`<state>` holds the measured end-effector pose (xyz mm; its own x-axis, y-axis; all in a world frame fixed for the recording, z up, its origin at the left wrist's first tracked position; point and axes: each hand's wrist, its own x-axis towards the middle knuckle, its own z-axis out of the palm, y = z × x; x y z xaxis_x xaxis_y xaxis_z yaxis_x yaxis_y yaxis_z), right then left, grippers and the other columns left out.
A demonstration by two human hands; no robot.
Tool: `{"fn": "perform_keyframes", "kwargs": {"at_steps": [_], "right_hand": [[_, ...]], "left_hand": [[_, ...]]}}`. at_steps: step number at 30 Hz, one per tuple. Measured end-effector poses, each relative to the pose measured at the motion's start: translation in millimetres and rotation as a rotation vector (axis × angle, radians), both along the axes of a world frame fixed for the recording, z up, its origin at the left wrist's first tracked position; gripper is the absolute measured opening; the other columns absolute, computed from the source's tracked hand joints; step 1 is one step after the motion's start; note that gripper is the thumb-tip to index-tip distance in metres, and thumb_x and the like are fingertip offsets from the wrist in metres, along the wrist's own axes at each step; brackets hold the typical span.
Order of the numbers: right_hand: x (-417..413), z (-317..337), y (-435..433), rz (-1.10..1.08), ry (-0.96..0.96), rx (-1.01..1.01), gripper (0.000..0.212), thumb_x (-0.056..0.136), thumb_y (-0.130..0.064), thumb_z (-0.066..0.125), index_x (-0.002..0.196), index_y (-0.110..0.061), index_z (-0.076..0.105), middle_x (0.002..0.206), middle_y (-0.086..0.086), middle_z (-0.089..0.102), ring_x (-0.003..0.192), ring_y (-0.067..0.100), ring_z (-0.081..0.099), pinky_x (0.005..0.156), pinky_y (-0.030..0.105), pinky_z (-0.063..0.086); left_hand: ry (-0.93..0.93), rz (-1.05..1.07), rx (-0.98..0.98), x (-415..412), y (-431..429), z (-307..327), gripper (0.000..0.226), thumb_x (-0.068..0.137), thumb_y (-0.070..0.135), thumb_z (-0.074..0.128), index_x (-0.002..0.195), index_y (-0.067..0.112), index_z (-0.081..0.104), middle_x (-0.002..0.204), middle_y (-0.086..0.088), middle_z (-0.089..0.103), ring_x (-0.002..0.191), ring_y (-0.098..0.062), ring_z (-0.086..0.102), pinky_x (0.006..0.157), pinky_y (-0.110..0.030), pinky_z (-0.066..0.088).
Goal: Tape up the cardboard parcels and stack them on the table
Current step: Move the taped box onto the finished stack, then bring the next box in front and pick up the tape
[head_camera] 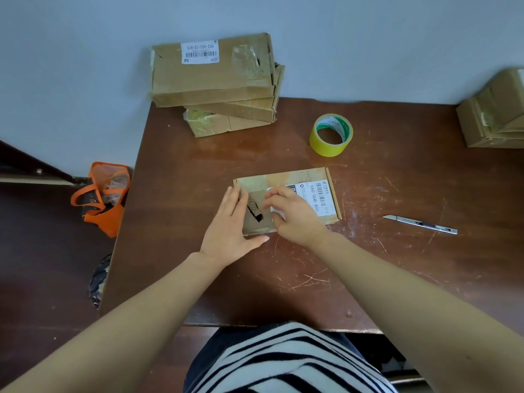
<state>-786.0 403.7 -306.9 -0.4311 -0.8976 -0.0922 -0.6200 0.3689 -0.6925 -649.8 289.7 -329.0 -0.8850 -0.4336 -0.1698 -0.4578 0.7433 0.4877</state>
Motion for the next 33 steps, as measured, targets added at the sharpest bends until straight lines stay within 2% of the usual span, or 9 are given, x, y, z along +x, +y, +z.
{"fn": "perform_keyframes", "kwargs": {"at_steps": [6, 9, 11, 14, 18, 22, 26, 29, 33], "right_hand": [[-33.1, 5.5, 36.8, -0.585, -0.015, -0.026, 0.022, 0.082, -0.004, 0.051, 0.076, -0.023, 0.060, 0.093, -0.004, 0.061, 0.078, 0.016, 0.054, 0.067, 0.034, 0.047], [-55.6, -5.5, 79.7, -0.921, 0.076, 0.081, 0.026, 0.082, 0.001, 0.046, 0.080, -0.019, 0.062, 0.106, 0.004, 0.060, 0.090, 0.023, 0.055, 0.067, 0.030, 0.040], [-72.8, -12.4, 111.2, -1.082, 0.131, 0.174, 0.033, 0.083, 0.006, 0.047, 0.104, -0.013, 0.063, 0.126, 0.008, 0.052, 0.114, 0.028, 0.048, 0.081, 0.033, 0.041], [-95.3, -22.5, 153.7, -1.009, 0.144, 0.503, 0.057, 0.085, 0.007, 0.049, 0.140, -0.004, 0.038, 0.151, 0.012, 0.029, 0.140, 0.028, 0.022, 0.110, 0.040, 0.029], [-98.9, -23.0, 175.1, -0.771, 0.288, 0.832, 0.043, 0.088, 0.005, 0.045, 0.129, -0.006, 0.046, 0.135, 0.013, 0.044, 0.128, 0.032, 0.036, 0.091, 0.040, 0.043], [-92.2, -23.4, 176.5, -0.622, 0.389, 0.893, 0.034, 0.088, 0.001, 0.049, 0.122, -0.007, 0.050, 0.122, 0.014, 0.053, 0.114, 0.032, 0.048, 0.086, 0.036, 0.044], [-74.6, -18.5, 173.8, -0.684, 0.208, 0.757, 0.029, 0.090, -0.012, 0.049, 0.119, -0.008, 0.051, 0.115, 0.014, 0.051, 0.098, 0.034, 0.054, 0.071, 0.035, 0.042], [-46.8, -12.3, 161.2, -0.900, 0.024, 0.415, 0.026, 0.091, -0.018, 0.047, 0.113, -0.006, 0.056, 0.106, 0.012, 0.057, 0.077, 0.027, 0.052, 0.066, 0.031, 0.039], [-12.4, -6.6, 96.8, -1.015, -0.743, 0.018, 0.019, 0.096, -0.011, 0.041, 0.109, -0.004, 0.053, 0.081, 0.010, 0.065, 0.051, 0.016, 0.059, 0.042, 0.024, 0.044]], "left_hand": [[-0.183, -0.037, -0.109, -22.5, -6.9, 0.9, 0.133, 0.064, 0.061, 0.071, 0.148, 0.010, -0.018, 0.155, -0.007, -0.029, 0.140, -0.018, -0.031, 0.113, -0.038, -0.017], [-0.246, -0.044, -0.105, -35.3, -10.0, 0.5, 0.132, 0.062, 0.056, 0.072, 0.148, 0.009, -0.017, 0.157, -0.007, -0.022, 0.143, -0.020, -0.026, 0.115, -0.042, -0.013], [-0.242, -0.037, -0.108, -38.4, -10.5, 0.6, 0.132, 0.061, 0.057, 0.074, 0.149, 0.008, -0.011, 0.158, -0.008, -0.012, 0.145, -0.023, -0.017, 0.117, -0.042, -0.007], [-0.229, -0.030, -0.147, -40.5, -9.8, 4.1, 0.132, 0.058, 0.060, 0.075, 0.150, 0.007, -0.005, 0.155, -0.010, 0.001, 0.144, -0.027, -0.006, 0.118, -0.042, 0.001], [-0.294, 0.033, -0.165, -44.3, -8.8, 8.5, 0.140, 0.052, 0.068, 0.075, 0.150, 0.014, -0.009, 0.151, -0.007, 0.004, 0.142, -0.029, -0.004, 0.116, -0.045, 0.008], [-0.398, 0.103, -0.181, -44.0, -9.9, 10.4, 0.153, 0.038, 0.087, 0.066, 0.147, 0.023, -0.020, 0.153, -0.007, 0.003, 0.141, -0.030, 0.001, 0.112, -0.047, 0.015], [-0.420, 0.220, -0.094, -42.6, -5.6, 11.0, 0.149, 0.037, 0.099, 0.046, 0.149, 0.021, -0.013, 0.151, -0.009, 0.016, 0.139, -0.030, 0.012, 0.110, -0.048, 0.017], [-0.310, 0.522, 0.121, -46.7, -5.4, 9.0, 0.103, 0.075, 0.084, 0.031, 0.151, 0.016, 0.015, 0.149, -0.012, 0.029, 0.136, -0.033, 0.021, 0.108, -0.048, 0.019], [-0.214, 0.684, 0.347, -48.0, -10.6, 9.4, 0.060, 0.095, 0.050, 0.026, 0.128, 0.008, 0.054, 0.131, -0.018, 0.051, 0.122, -0.036, 0.041, 0.103, -0.042, 0.031]]}}
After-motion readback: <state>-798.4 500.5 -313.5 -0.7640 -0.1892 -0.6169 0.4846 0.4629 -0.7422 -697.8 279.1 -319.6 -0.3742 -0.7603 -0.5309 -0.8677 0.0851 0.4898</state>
